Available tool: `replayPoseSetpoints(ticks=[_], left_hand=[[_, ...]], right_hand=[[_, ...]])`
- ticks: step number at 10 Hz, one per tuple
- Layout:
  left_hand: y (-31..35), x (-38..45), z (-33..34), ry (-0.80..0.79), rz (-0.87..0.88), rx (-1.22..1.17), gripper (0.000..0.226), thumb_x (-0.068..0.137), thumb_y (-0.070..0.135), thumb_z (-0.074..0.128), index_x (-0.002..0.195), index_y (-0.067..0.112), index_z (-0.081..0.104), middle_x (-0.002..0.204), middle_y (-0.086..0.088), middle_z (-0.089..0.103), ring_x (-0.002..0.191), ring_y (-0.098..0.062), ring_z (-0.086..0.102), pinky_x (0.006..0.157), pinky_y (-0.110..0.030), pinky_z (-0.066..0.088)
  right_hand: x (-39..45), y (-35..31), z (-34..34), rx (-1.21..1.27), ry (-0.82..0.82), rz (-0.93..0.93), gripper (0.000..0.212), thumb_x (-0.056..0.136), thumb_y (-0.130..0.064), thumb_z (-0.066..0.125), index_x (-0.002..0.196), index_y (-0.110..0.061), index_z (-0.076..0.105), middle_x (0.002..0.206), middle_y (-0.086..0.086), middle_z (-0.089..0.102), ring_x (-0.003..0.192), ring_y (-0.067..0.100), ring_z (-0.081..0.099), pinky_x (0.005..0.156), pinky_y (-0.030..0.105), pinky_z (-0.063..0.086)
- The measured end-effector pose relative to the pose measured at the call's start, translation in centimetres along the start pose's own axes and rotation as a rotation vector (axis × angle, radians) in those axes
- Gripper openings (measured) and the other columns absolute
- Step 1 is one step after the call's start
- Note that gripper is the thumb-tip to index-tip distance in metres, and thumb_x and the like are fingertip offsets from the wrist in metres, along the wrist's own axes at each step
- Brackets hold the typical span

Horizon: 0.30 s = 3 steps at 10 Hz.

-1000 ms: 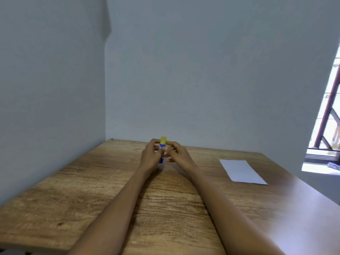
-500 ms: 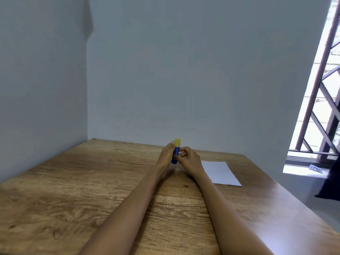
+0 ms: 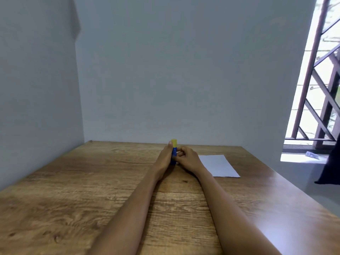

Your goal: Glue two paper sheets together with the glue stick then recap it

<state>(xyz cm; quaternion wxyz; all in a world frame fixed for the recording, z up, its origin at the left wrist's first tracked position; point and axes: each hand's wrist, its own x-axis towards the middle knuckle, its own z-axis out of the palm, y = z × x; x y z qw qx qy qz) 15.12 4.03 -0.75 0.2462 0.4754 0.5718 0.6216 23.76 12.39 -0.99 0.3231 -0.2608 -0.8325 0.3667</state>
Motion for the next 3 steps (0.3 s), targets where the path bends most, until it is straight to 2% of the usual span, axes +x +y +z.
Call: replayPoseSetpoints(ticks=[1,2,3], left_hand=[[-0.1,-0.2,-0.1,0.026,0.033,-0.001,0.038,0.099,0.049,0.022,0.098,0.036,0.057,0.098,0.008,0.065,0.081,0.004,0.066,0.067,-0.015,0.051],[-0.2,-1.0,-0.2,0.071,0.026,0.070,0.043,0.100,0.047,0.022,0.106,0.023,0.057,0.110,0.001,0.061,0.097,-0.005,0.060,0.082,-0.022,0.045],[0.0,-2.0,-0.3,0.205,0.081,0.279,0.041,0.101,0.041,0.023,0.109,0.015,0.053,0.112,-0.005,0.058,0.104,-0.020,0.054,0.085,-0.029,0.037]], right_hand=[[-0.5,0.0,-0.1,0.013,-0.027,0.020,0.034,0.077,-0.022,0.065,0.111,-0.024,0.061,0.096,-0.005,0.068,0.093,0.014,0.064,0.090,0.038,0.052],[-1.6,-0.6,-0.4,-0.051,-0.006,0.038,0.054,0.080,-0.020,0.062,0.132,-0.015,0.050,0.120,0.004,0.061,0.106,0.016,0.058,0.096,0.033,0.047],[-2.6,-1.3,-1.0,-0.141,0.111,0.002,0.052,0.086,-0.006,0.051,0.137,-0.012,0.043,0.135,0.007,0.048,0.118,0.014,0.048,0.097,0.024,0.038]])
